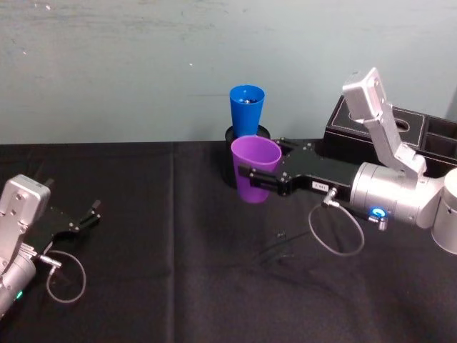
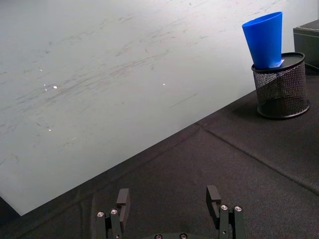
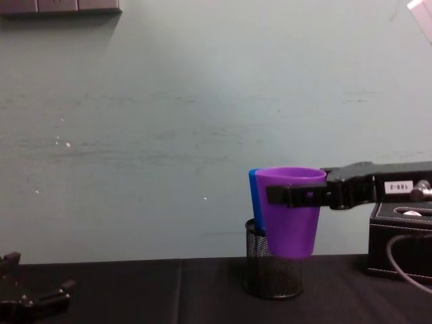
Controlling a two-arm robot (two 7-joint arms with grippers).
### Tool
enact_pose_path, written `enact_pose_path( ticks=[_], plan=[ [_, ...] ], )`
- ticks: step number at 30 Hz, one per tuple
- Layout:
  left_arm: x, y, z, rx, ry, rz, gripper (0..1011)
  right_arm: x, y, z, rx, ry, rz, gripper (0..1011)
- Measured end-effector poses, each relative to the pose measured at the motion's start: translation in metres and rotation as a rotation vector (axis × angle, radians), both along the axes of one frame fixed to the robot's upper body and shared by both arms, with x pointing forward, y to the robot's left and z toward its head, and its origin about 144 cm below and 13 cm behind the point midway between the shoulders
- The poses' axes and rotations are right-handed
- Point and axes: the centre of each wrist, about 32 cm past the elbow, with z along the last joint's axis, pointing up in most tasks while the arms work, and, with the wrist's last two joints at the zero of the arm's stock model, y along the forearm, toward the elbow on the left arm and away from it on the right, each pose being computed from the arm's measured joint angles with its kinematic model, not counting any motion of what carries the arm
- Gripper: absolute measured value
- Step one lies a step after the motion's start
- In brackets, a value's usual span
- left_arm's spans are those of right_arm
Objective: Pick up one cup with a gripper and tap it against the other cup.
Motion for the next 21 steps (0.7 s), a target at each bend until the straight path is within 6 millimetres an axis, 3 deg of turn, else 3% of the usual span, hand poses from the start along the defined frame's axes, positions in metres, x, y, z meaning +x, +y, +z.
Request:
enact_pose_path(
  ticks=[21],
  plan=[
    [0.0, 0.0, 0.0, 0.0, 0.0, 0.0, 1000, 0.042, 0.002, 0.021, 0.021, -0.011, -0.069, 722]
  ],
)
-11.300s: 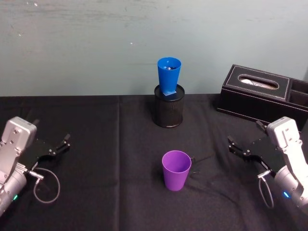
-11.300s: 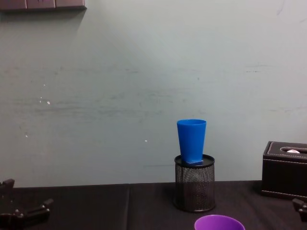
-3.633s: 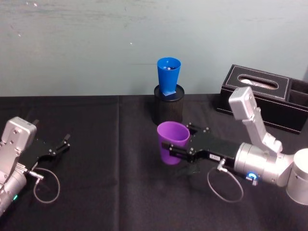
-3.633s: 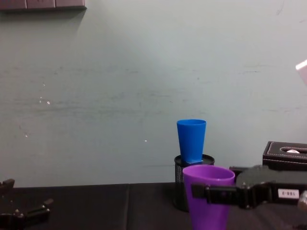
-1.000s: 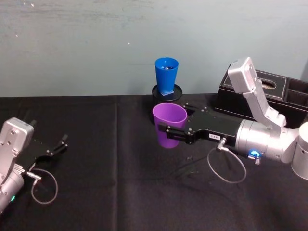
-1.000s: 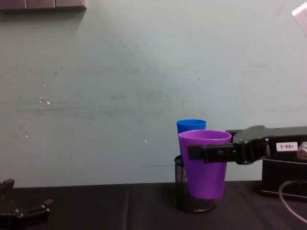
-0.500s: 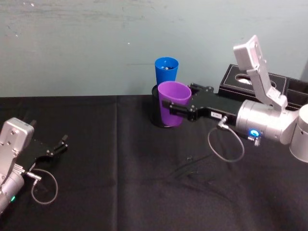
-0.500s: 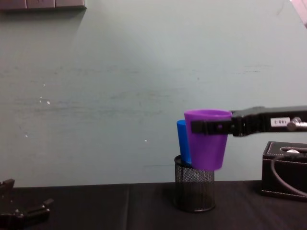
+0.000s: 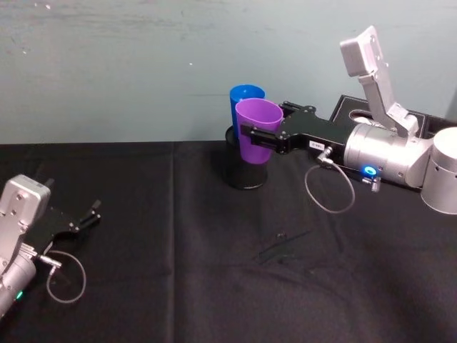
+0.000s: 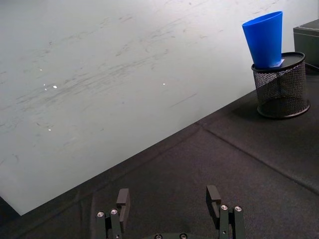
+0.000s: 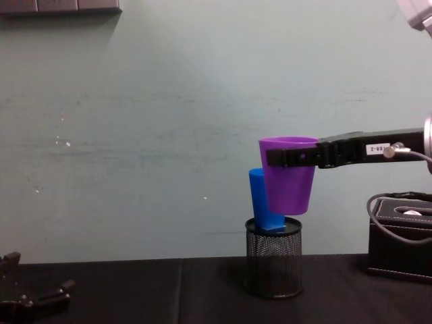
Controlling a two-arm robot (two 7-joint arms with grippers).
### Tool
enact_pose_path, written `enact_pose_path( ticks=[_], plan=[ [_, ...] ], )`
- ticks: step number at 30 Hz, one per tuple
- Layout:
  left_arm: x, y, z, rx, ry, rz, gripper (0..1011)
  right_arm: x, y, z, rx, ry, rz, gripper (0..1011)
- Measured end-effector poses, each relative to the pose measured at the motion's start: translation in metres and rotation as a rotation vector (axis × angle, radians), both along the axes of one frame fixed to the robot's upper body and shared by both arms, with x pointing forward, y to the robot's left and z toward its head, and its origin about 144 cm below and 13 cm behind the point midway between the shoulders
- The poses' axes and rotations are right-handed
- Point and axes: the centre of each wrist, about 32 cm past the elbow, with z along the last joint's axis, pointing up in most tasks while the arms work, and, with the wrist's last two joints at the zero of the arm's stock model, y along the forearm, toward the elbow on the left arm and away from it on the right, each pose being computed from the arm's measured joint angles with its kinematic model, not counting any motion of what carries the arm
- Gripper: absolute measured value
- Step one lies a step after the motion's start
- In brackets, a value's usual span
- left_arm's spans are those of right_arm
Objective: Pick up one cup with a gripper and tap it against the other cup.
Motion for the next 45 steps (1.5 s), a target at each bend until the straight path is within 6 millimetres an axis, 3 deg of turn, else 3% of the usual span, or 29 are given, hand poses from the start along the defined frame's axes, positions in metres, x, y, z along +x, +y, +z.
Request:
enact_pose_path(
  ticks=[33, 45],
  plan=[
    [0.0, 0.0, 0.0, 0.0, 0.0, 0.0, 1000, 0.045, 0.012, -0.006, -0.009, 0.008, -0.078, 722],
    [0.0, 0.0, 0.0, 0.0, 0.0, 0.0, 1000, 0.05, 0.014, -0.01, -0.002, 0.01, -0.079, 722]
  ],
)
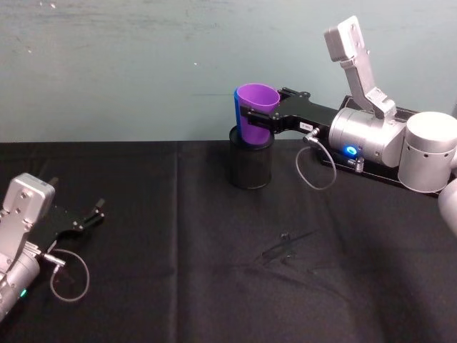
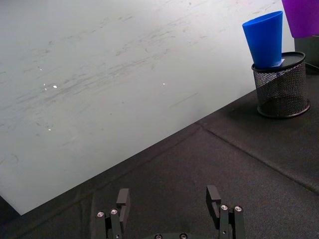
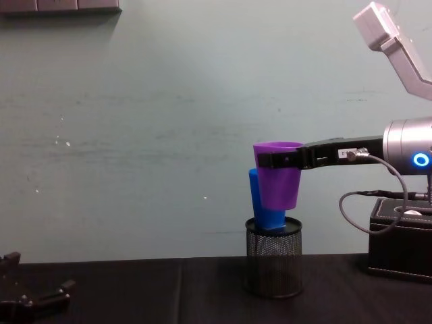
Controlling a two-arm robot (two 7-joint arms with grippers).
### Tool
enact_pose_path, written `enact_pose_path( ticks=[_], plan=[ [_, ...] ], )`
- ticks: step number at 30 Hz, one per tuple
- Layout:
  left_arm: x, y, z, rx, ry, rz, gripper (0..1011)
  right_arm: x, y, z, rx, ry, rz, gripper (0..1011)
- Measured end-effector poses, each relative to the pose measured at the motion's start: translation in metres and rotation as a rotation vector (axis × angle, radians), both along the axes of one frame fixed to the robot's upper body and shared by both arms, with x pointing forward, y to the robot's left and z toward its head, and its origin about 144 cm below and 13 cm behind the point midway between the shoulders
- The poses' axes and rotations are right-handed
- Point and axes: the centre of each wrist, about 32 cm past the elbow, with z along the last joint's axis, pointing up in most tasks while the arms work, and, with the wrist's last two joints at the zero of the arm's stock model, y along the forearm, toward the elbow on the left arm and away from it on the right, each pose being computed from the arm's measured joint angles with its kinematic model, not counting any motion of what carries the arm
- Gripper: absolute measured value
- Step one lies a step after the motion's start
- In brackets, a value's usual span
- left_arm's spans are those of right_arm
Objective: Pick up one cup with a gripper and tap it against the other cup.
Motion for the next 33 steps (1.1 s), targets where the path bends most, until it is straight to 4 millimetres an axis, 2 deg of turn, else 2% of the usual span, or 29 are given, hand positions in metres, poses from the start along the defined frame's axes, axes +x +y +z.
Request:
enact_pose_path(
  ticks=[33],
  plan=[
    [0.0, 0.0, 0.0, 0.0, 0.0, 0.0, 1000, 0.0092, 0.0013, -0.001, 0.011, 0.001, -0.023, 722]
  ],
)
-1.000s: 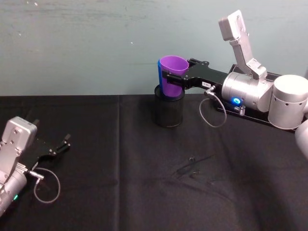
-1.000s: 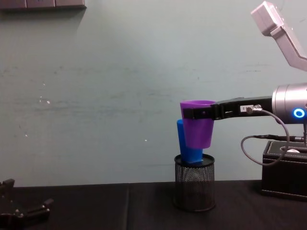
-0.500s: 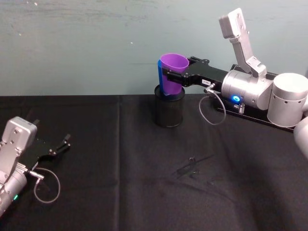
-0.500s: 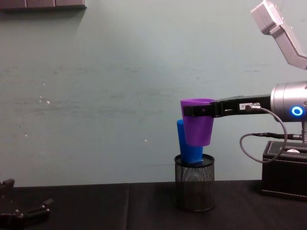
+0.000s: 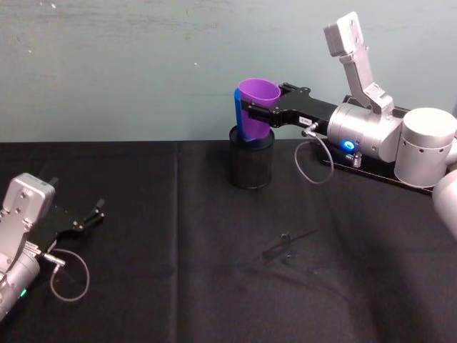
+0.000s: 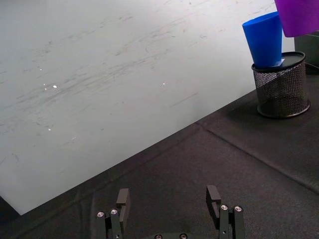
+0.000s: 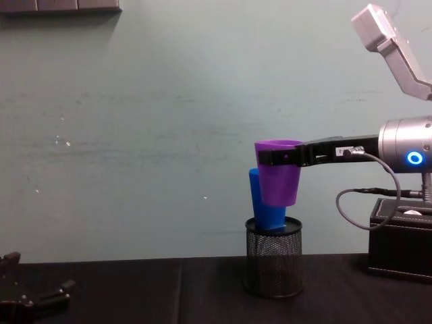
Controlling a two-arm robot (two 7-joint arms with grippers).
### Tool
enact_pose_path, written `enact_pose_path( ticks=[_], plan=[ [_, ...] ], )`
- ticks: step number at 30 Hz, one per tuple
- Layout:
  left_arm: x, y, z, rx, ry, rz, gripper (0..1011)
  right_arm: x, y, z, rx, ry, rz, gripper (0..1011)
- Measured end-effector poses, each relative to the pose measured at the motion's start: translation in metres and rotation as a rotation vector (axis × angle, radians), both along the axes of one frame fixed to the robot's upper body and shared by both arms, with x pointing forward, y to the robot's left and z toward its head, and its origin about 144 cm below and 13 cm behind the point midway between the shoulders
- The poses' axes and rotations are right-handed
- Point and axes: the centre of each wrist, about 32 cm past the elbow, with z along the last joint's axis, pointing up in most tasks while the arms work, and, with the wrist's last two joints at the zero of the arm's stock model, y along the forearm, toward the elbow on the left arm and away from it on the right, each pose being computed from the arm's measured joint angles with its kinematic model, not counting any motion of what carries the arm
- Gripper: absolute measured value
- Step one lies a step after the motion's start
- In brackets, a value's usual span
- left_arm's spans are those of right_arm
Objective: Pick up one cup with a gripper and tap it against the other cup.
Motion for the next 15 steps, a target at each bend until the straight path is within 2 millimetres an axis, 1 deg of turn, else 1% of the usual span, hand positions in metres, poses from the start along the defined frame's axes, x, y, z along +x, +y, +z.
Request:
enact_pose_path(
  ticks=[15],
  plan=[
    [0.0, 0.0, 0.0, 0.0, 0.0, 0.0, 1000, 0.0045, 0.0007, 0.0008, 0.001, -0.006, -0.01, 722]
  ],
)
